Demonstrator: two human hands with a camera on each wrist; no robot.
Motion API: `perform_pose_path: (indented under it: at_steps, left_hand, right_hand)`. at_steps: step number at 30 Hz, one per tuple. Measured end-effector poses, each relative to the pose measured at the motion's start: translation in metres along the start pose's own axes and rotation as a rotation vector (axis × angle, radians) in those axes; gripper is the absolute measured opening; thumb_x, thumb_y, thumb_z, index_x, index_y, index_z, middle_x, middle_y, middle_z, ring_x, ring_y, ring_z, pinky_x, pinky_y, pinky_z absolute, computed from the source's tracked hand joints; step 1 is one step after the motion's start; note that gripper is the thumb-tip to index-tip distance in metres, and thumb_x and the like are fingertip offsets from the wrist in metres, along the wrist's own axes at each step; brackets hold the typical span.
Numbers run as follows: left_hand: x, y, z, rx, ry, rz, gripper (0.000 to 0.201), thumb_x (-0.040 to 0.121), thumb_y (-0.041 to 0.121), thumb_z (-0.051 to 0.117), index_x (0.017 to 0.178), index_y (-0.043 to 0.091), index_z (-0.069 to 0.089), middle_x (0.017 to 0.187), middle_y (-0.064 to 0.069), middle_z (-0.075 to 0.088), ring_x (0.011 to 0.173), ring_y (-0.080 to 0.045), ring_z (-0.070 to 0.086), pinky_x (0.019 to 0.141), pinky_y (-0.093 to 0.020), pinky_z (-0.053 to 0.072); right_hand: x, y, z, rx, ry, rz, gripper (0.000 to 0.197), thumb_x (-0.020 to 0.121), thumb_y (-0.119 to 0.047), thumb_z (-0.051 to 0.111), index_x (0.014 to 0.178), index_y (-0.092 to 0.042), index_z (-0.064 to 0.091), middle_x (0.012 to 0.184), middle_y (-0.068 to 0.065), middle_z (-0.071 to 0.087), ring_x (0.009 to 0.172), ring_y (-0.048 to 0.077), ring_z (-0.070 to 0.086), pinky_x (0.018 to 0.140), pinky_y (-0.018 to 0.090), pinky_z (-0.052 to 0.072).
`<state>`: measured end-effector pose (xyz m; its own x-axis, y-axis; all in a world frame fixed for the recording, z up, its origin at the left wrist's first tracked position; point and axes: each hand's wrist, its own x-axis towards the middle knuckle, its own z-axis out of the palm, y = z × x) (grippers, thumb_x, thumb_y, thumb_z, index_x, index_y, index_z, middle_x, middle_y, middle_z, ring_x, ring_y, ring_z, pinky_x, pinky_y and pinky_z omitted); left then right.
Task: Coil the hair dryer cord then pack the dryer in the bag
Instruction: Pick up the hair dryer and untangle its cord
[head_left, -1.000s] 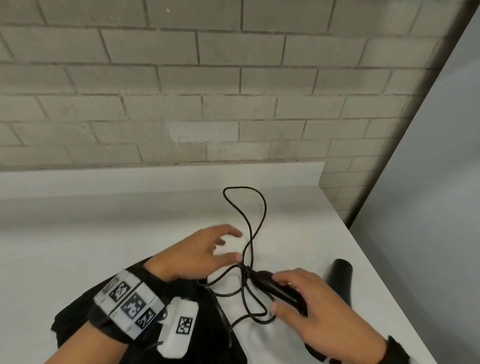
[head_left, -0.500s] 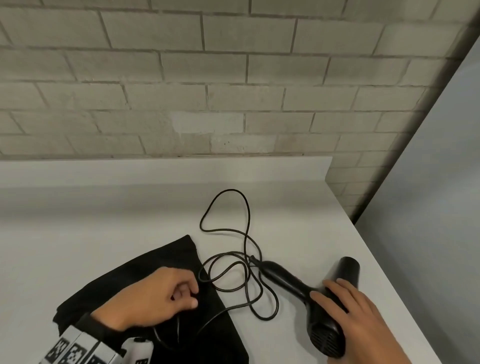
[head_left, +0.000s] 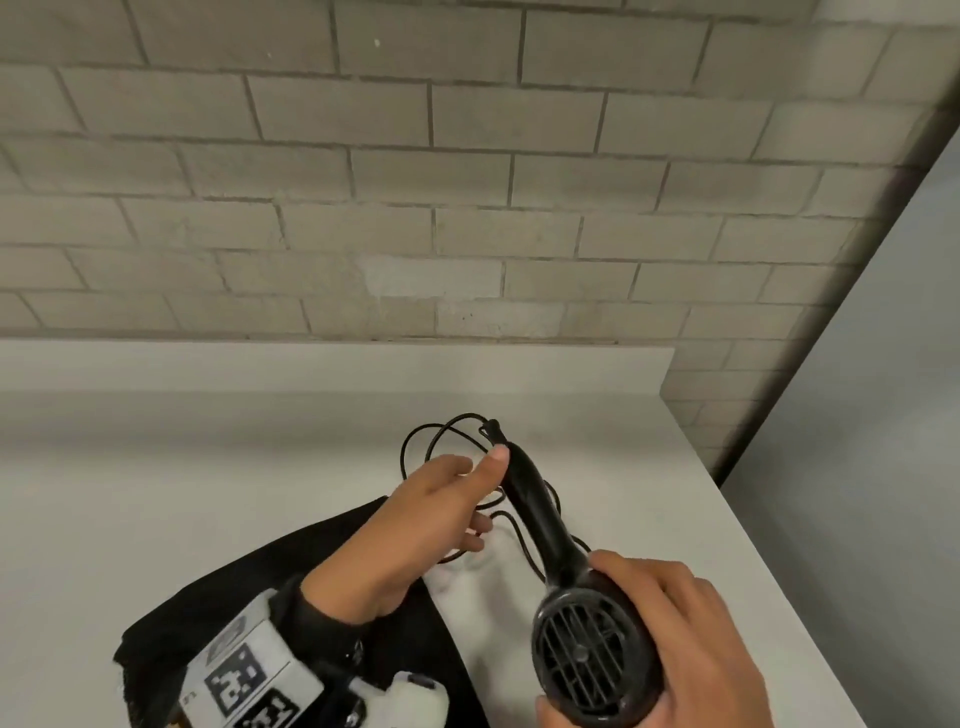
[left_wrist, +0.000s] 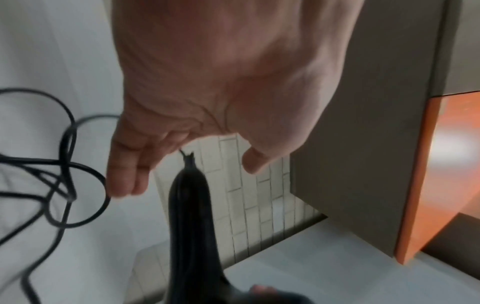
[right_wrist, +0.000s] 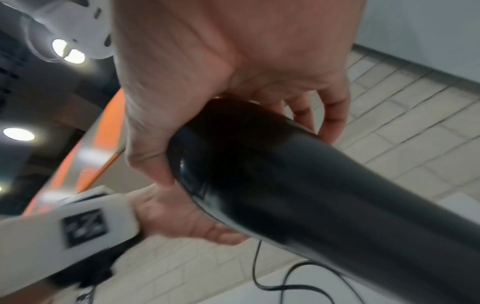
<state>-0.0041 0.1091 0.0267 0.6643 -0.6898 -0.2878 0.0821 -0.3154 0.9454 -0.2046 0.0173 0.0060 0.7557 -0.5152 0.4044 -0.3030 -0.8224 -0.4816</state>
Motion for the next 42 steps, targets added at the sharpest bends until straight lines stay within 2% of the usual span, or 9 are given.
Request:
perform_pose_path:
  at_steps: [5, 10, 14, 20, 25, 28, 32, 34, 42]
  left_hand:
    - [0.025, 0.017, 0.013, -0.303, 0.108, 0.019, 0.039, 0.097, 0.033, 0.058, 0.112, -0.003, 0.059, 0.090, -0.012, 0.067, 0.086, -0.033, 0.071, 0.080, -0.042, 0.060]
    - [0.018, 0.006, 0.003, -0.242, 0.032, 0.249, 0.012, 0.102, 0.015, 0.047, 0.109, 0.011, 0.056, 0.084, -0.006, 0.062, 0.081, -0.024, 0.062, 0.092, -0.046, 0.052]
    - [0.000, -0.011, -0.006, -0.098, -0.063, 0.454, 0.011, 0.094, 0.021, 0.051, 0.103, 0.023, 0.058, 0.082, -0.002, 0.058, 0.088, -0.026, 0.059, 0.092, -0.041, 0.047]
    - [-0.025, -0.016, -0.018, -0.298, -0.202, 0.592, 0.012, 0.078, 0.017, 0.055, 0.090, 0.013, 0.056, 0.063, -0.006, 0.045, 0.069, -0.034, 0.053, 0.069, -0.031, 0.049]
    - [-0.036, -0.030, -0.008, -0.335, -0.304, 0.578, 0.007, 0.078, 0.019, 0.057, 0.084, 0.015, 0.055, 0.057, -0.006, 0.042, 0.063, -0.031, 0.051, 0.067, -0.032, 0.046]
    - [-0.037, -0.038, 0.000, -0.310, -0.305, 0.589, 0.031, 0.090, 0.044, 0.061, 0.083, 0.015, 0.054, 0.057, -0.003, 0.045, 0.062, -0.028, 0.052, 0.069, -0.036, 0.046]
    - [-0.036, -0.043, 0.002, -0.261, -0.221, 0.617, 0.042, 0.093, 0.052, 0.053, 0.080, 0.013, 0.052, 0.058, 0.000, 0.047, 0.059, -0.035, 0.048, 0.071, -0.036, 0.048]
    - [-0.036, -0.043, -0.004, -0.299, -0.177, 0.609, 0.042, 0.092, 0.050, 0.058, 0.078, 0.010, 0.051, 0.060, -0.002, 0.046, 0.062, -0.033, 0.050, 0.071, -0.034, 0.048]
    - [-0.033, -0.045, -0.028, -0.540, 0.006, 0.531, 0.044, 0.079, 0.050, 0.073, 0.076, 0.010, 0.053, 0.066, -0.007, 0.042, 0.070, -0.027, 0.049, 0.070, -0.042, 0.041]
  right_hand:
    - [-0.005, -0.013, 0.028, -0.057, 0.008, -0.138, 0.043, 0.072, -0.039, 0.055, 0.115, -0.037, 0.055, 0.095, 0.000, 0.068, 0.080, 0.017, 0.049, 0.067, 0.029, 0.042]
    - [-0.013, 0.011, 0.025, 0.000, -0.521, -0.148, 0.039, 0.081, -0.076, 0.036, 0.119, -0.068, 0.031, 0.124, -0.035, 0.040, 0.108, -0.012, 0.048, 0.086, 0.004, 0.036]
    - [-0.001, 0.034, 0.018, 0.267, -0.375, -0.210, 0.039, 0.074, -0.073, 0.055, 0.110, -0.060, 0.053, 0.119, -0.029, 0.052, 0.113, -0.005, 0.052, 0.091, 0.008, 0.037]
    - [0.049, 0.031, 0.015, 0.415, -0.064, -0.137, 0.021, 0.094, -0.014, 0.057, 0.100, -0.031, 0.068, 0.099, -0.019, 0.066, 0.097, 0.005, 0.063, 0.079, 0.011, 0.047]
    - [0.083, 0.006, 0.047, 0.561, -0.140, -0.066, 0.038, 0.095, -0.022, 0.057, 0.131, -0.029, 0.047, 0.123, -0.021, 0.058, 0.114, -0.001, 0.054, 0.093, 0.014, 0.044]
    - [0.091, 0.000, 0.074, 0.531, -0.449, -0.040, 0.063, 0.090, -0.030, 0.062, 0.143, -0.032, 0.030, 0.136, -0.017, 0.049, 0.126, -0.003, 0.044, 0.105, 0.022, 0.039]
    - [0.091, 0.003, 0.092, 0.527, -0.717, -0.103, 0.011, 0.092, -0.014, 0.056, 0.096, -0.023, 0.061, 0.081, -0.009, 0.066, 0.079, 0.010, 0.065, 0.081, 0.037, 0.056]
    - [0.095, 0.014, 0.090, 0.470, -0.669, -0.145, 0.018, 0.094, -0.022, 0.055, 0.078, -0.018, 0.062, 0.067, -0.005, 0.064, 0.068, 0.013, 0.063, 0.074, 0.036, 0.054]
    - [0.113, 0.093, 0.015, 0.547, -0.351, -0.094, 0.019, 0.079, -0.020, 0.076, 0.067, -0.020, 0.062, 0.077, 0.002, 0.067, 0.077, 0.015, 0.065, 0.078, 0.025, 0.050]
